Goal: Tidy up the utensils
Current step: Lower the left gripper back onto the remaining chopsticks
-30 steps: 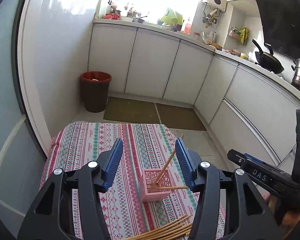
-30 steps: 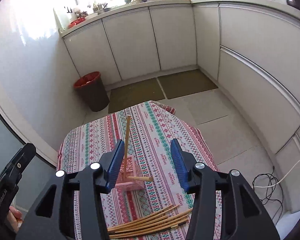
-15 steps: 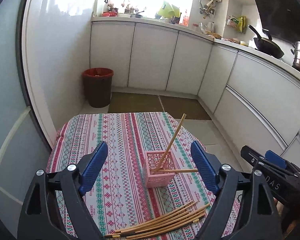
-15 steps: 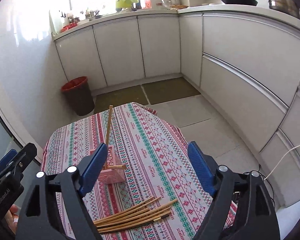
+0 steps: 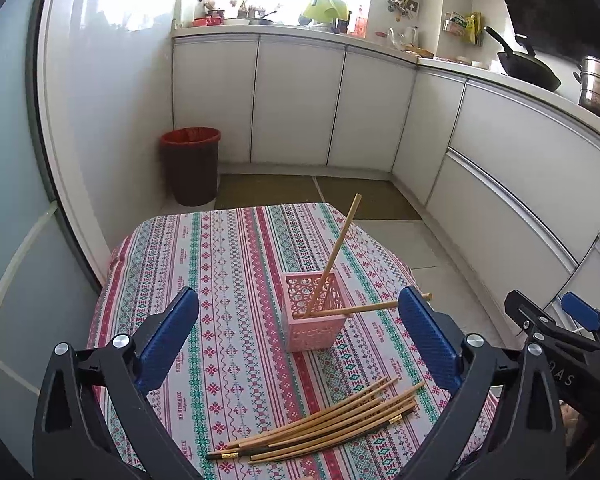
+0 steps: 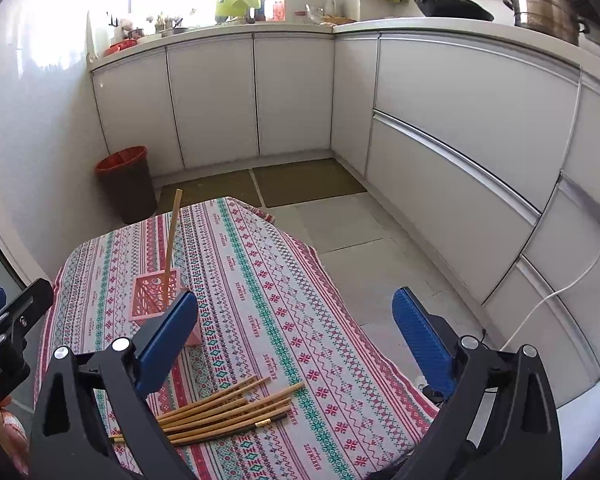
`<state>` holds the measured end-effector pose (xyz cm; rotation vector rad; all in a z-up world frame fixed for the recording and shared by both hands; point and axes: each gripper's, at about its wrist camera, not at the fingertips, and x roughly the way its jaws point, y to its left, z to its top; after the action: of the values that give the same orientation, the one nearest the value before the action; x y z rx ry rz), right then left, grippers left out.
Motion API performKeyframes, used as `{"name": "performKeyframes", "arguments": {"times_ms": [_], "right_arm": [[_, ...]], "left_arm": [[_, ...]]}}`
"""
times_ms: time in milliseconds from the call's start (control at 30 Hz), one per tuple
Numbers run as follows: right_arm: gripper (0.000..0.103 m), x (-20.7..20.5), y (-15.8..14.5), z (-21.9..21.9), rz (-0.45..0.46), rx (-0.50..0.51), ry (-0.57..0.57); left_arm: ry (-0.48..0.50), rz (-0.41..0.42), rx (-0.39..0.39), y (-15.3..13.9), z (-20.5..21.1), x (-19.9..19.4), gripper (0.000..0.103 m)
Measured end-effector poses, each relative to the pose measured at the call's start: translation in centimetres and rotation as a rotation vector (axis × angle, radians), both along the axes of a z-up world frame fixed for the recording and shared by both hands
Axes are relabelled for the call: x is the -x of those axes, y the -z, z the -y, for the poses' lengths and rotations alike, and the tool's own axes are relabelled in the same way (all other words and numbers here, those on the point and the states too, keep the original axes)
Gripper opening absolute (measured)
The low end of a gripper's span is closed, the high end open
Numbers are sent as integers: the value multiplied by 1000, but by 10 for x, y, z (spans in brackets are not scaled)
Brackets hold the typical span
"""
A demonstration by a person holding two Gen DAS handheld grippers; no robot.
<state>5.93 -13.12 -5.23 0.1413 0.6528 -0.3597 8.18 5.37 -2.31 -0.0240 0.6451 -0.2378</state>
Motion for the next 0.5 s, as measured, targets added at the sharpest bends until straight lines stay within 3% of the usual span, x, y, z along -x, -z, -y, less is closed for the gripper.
{"name": "performKeyframes", "arguments": {"times_ms": [200, 433, 500], "right_arm": [[95, 29, 19, 15, -59, -39, -1], [95, 68, 56, 58, -181, -223, 50], [95, 73, 65, 70, -213, -284, 61]], "left_arm": [[89, -95, -76, 27, 21, -6, 96], [354, -395, -228, 97, 81, -14, 96], [390, -452, -254, 113, 96, -14, 96]]}}
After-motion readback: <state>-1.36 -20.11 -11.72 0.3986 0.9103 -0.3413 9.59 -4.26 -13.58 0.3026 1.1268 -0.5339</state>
